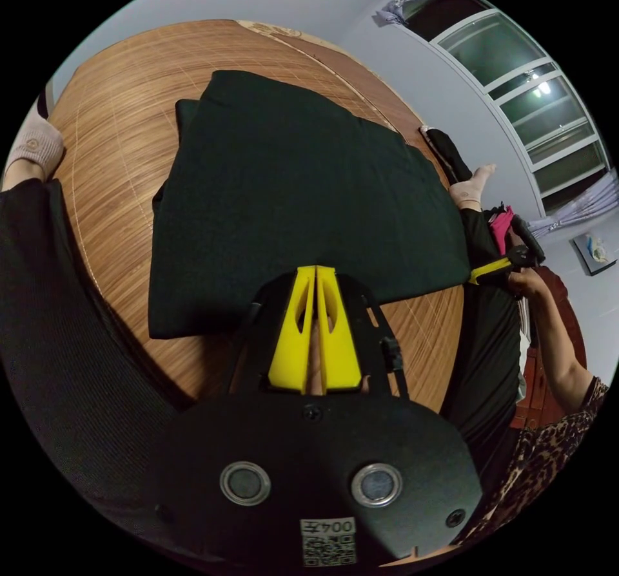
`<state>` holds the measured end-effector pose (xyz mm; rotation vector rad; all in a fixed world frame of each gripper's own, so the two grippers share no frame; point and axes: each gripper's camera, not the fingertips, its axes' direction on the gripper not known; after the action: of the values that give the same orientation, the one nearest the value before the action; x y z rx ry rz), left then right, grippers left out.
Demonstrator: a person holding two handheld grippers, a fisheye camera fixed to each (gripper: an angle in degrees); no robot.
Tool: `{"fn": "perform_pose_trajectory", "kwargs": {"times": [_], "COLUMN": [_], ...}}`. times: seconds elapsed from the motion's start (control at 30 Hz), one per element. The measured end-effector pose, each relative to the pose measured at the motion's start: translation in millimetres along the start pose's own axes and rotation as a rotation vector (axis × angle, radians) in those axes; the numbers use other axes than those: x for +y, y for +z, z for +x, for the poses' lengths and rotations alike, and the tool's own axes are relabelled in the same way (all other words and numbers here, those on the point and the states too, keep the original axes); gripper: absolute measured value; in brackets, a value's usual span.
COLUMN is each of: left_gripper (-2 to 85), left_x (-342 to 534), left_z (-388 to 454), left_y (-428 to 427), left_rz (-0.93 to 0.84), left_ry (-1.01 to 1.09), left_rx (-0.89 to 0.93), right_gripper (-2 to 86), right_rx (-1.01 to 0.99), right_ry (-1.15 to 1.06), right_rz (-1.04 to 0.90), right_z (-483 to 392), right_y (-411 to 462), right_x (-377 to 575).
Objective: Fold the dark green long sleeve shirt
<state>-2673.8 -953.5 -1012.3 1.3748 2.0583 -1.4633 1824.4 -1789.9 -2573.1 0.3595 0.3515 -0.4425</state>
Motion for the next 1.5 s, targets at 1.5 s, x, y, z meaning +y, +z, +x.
{"fn": "perform_pose_trajectory", "kwargs": {"times": [1.5], "left_gripper": [1.3], "left_x": [-47], "left_z": [186], "left_y": [159], "left_rz": [-0.605], "left_ry": [0.327], "left_rx": [-0.520], "right_gripper": [11.2], "right_rx": [0.183], "right_ry": [0.190], "right_rz": [0.428], "right_z": [-117], "right_y": [39], "right_x": [66]}}
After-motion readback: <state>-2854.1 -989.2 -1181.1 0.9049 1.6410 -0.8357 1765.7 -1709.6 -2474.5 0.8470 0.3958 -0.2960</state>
